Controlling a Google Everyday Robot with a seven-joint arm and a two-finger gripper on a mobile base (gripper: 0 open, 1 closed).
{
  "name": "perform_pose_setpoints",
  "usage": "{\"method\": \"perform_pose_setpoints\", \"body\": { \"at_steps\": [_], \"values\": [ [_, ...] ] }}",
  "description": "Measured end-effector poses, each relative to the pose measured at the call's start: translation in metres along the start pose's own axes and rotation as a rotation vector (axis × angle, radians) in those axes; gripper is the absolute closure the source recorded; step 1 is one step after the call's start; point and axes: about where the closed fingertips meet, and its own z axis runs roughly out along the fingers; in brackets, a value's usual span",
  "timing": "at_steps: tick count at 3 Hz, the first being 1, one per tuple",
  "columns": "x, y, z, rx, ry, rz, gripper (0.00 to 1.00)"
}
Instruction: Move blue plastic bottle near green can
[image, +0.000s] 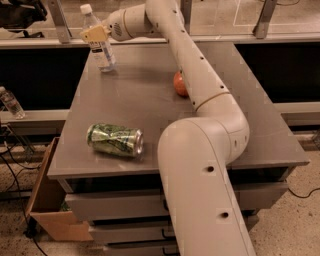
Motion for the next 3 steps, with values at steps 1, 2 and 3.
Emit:
{"method": "perform_pose_setpoints", "body": {
  "at_steps": [1,2,3],
  "values": [
    [-0.014,0.009,-0.017,-0.027,-0.021,-0.007,0.88],
    [-0.033,0.03,-0.062,-0.067,-0.022,-0.032,1.0],
    [-0.047,0.064,-0.112,-0.096,-0.009,-0.029,1.0]
  ]
}}
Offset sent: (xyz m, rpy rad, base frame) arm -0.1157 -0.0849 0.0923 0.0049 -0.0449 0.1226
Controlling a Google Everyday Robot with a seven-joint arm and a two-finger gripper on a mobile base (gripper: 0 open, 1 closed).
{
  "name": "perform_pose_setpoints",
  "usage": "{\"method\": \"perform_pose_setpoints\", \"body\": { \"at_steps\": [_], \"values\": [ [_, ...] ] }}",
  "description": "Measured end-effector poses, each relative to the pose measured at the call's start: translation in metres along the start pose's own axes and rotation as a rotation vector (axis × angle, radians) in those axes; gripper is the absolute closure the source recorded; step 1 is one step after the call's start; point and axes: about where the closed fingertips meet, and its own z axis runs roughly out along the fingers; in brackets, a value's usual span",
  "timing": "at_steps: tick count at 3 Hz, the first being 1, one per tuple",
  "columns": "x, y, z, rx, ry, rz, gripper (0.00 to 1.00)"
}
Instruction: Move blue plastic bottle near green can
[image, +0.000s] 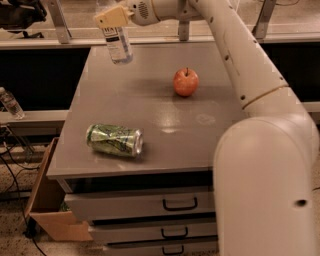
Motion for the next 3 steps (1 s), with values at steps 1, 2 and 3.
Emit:
{"method": "perform_pose_setpoints", "body": {
  "at_steps": [1,2,3],
  "values": [
    [-0.001,0.038,-0.037,-0.01,0.005,0.033,1.0],
    [0.005,0.077,-0.061,-0.004,0.0,0.042,1.0],
    [0.04,0.093,-0.047,-0.038,0.056,0.077,1.0]
  ]
}}
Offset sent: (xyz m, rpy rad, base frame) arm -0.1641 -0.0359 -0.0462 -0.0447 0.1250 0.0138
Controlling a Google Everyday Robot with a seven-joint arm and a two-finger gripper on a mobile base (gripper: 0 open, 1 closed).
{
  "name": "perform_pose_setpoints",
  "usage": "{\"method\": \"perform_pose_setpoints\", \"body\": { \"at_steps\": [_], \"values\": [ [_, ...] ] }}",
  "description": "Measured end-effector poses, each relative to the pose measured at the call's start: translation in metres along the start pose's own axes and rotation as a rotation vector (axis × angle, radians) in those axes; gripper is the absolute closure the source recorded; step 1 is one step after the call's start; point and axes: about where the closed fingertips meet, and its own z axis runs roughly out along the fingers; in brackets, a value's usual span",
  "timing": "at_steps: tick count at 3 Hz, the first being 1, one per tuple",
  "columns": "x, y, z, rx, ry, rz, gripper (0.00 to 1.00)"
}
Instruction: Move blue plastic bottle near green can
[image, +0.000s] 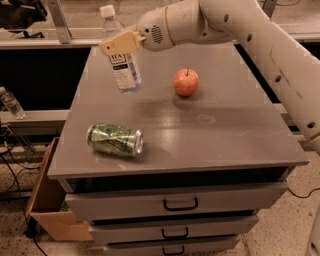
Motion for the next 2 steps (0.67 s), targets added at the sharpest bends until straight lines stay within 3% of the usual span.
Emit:
{"method": "perform_pose_setpoints", "body": {
  "at_steps": [2],
  "values": [
    [0.01,0.014,0.004,-0.016,0.03,-0.009,1.0]
  ]
}}
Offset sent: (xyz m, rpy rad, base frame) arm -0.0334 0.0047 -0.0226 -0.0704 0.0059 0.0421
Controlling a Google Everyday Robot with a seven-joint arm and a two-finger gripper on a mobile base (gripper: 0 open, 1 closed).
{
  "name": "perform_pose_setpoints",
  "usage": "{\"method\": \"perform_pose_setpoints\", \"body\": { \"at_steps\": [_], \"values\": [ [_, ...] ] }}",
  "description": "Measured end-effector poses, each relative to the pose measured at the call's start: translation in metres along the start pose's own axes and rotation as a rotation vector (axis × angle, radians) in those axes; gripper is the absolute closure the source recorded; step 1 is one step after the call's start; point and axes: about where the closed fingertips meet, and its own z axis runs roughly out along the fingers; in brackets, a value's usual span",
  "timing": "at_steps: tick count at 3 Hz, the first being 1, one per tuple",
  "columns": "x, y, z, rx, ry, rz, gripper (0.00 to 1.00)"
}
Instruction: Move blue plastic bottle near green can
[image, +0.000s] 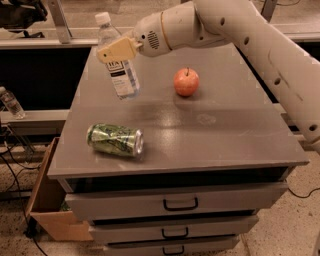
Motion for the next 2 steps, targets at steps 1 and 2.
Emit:
{"method": "perform_pose_setpoints", "body": {
  "at_steps": [1,2],
  "values": [
    [0.009,0.027,0.003,-0.044,0.007,-0.024,1.0],
    [0.016,0.047,0.004,-0.093,-0.022,-0.052,1.0]
  ]
}}
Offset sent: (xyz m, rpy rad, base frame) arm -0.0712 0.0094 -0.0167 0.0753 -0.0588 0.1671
